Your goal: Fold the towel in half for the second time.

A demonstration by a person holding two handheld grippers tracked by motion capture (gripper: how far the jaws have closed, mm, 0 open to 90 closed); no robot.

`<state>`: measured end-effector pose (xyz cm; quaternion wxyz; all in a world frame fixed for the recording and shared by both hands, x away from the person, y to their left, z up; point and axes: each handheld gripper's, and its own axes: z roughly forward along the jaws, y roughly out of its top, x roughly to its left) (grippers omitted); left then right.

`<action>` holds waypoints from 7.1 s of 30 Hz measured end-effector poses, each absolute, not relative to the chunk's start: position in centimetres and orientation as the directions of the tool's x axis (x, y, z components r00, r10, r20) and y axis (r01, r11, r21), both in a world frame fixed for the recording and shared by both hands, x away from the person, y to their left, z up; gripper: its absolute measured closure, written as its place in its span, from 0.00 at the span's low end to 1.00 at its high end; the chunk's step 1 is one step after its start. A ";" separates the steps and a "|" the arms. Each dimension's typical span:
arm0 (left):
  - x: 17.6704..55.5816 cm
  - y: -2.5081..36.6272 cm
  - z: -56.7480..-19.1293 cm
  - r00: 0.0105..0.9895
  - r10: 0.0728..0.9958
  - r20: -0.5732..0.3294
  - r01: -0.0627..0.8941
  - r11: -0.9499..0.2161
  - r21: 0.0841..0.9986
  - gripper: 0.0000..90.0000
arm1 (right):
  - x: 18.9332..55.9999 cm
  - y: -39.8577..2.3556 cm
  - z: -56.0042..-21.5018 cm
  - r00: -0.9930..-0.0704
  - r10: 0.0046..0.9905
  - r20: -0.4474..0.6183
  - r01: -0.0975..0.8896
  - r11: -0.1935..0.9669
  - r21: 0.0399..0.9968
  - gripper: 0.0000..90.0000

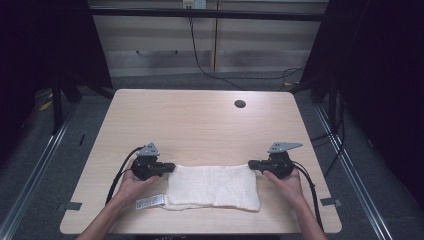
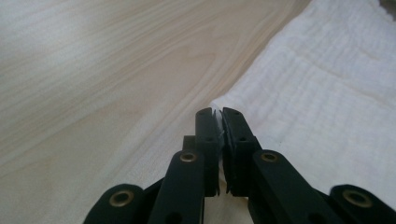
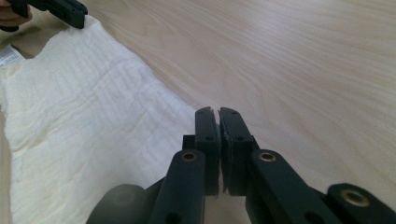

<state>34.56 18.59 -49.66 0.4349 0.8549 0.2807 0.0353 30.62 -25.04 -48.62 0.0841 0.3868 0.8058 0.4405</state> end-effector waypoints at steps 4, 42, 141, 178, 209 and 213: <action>34.7 18.8 -49.3 0.837 0.514 -0.189 0.449 -0.446 0.774 0.96 | 30.7 -25.0 -48.3 -0.687 0.697 0.204 0.547 0.310 0.778 0.97; 36.2 19.4 -48.0 0.796 0.576 -0.184 0.458 -0.375 0.806 0.96 | 29.0 -24.2 -44.9 -0.740 0.658 0.139 0.440 0.317 0.840 0.96; 29.4 16.0 -49.4 0.932 0.353 -0.081 0.294 -0.605 0.740 0.96 | 27.3 -23.9 -49.9 -0.720 0.669 0.184 0.585 0.442 0.680 0.97; 32.5 19.9 -50.4 0.862 0.499 -0.084 0.374 -0.517 0.770 0.91 | 29.9 -22.6 -50.2 -0.624 0.772 0.121 0.593 0.367 0.717 0.92; 29.2 25.8 -47.5 0.737 0.636 -0.228 0.508 -0.300 0.807 0.29 | 21.5 -29.8 -46.2 -0.507 0.844 0.177 0.518 0.134 0.845 0.42; 29.4 26.2 -48.4 0.709 0.661 -0.247 0.544 -0.289 0.787 0.17 | 22.0 -30.2 -47.5 -0.468 0.867 0.169 0.544 0.133 0.829 0.36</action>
